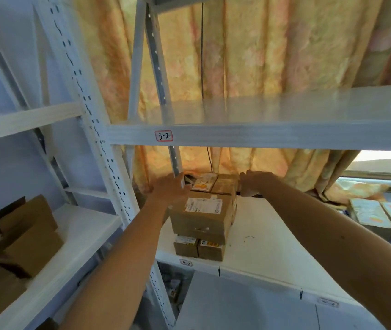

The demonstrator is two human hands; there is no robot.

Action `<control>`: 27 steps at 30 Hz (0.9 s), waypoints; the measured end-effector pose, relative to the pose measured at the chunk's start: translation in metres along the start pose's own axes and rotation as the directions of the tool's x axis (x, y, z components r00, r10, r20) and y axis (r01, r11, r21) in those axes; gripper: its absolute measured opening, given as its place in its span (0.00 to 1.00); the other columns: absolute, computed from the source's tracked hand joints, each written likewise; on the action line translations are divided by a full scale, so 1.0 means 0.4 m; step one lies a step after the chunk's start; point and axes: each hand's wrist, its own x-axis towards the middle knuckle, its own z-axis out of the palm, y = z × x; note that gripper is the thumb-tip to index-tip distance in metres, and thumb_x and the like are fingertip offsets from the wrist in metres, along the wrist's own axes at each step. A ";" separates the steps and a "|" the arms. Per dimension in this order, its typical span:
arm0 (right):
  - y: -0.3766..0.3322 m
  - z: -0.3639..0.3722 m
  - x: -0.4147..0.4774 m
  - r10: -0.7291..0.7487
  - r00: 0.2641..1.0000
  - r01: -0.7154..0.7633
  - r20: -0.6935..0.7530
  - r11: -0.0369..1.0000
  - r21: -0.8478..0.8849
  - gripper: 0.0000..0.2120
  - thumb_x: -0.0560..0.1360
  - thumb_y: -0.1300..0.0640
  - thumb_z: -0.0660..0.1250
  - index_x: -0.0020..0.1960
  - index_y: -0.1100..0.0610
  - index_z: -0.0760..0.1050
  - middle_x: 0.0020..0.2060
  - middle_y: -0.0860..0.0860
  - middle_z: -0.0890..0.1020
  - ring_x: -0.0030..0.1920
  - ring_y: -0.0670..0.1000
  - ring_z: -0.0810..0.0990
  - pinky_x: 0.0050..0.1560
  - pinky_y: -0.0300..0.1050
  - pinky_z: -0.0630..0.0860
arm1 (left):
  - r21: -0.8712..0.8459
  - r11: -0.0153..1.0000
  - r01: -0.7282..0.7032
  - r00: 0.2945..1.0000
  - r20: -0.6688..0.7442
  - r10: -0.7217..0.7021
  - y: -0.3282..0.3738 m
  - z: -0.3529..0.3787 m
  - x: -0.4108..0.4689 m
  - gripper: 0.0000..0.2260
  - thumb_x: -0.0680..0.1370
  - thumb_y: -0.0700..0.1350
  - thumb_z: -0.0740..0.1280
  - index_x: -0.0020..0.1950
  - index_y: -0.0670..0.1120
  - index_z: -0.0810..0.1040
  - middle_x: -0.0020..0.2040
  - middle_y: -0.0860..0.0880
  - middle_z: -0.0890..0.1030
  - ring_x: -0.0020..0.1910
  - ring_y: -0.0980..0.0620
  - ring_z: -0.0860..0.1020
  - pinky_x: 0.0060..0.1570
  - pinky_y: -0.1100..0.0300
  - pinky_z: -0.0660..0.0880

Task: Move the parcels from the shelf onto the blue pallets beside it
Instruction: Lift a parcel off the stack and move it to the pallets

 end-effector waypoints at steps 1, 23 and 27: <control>-0.008 -0.009 0.007 0.016 0.999 -0.015 -0.028 1.000 0.018 0.27 0.81 0.49 0.61 0.77 0.57 0.60 0.69 0.55 0.69 0.67 0.58 0.73 0.53 0.49 0.70 | 0.015 1.000 -0.020 1.000 0.005 0.020 -0.013 0.005 0.017 0.29 0.82 0.64 0.51 0.79 0.52 0.61 0.74 0.43 0.71 0.66 0.40 0.75 0.61 0.45 0.76; -0.124 0.136 0.212 0.238 0.945 -0.285 0.224 0.936 0.205 0.42 0.69 0.28 0.58 0.77 0.49 0.60 0.70 0.56 0.70 0.49 0.53 0.79 0.40 0.48 0.79 | -0.173 0.941 -0.292 0.919 0.222 0.326 -0.206 0.121 0.202 0.31 0.82 0.65 0.56 0.82 0.56 0.55 0.83 0.46 0.51 0.79 0.41 0.57 0.74 0.45 0.60; -0.217 0.032 0.080 0.207 0.938 -0.287 0.278 0.913 0.289 0.42 0.68 0.33 0.67 0.77 0.46 0.62 0.74 0.54 0.66 0.68 0.61 0.71 0.61 0.60 0.76 | -0.216 0.926 -0.309 0.903 0.238 0.357 -0.199 0.143 0.210 0.35 0.78 0.68 0.58 0.82 0.56 0.56 0.83 0.48 0.53 0.79 0.41 0.57 0.74 0.44 0.61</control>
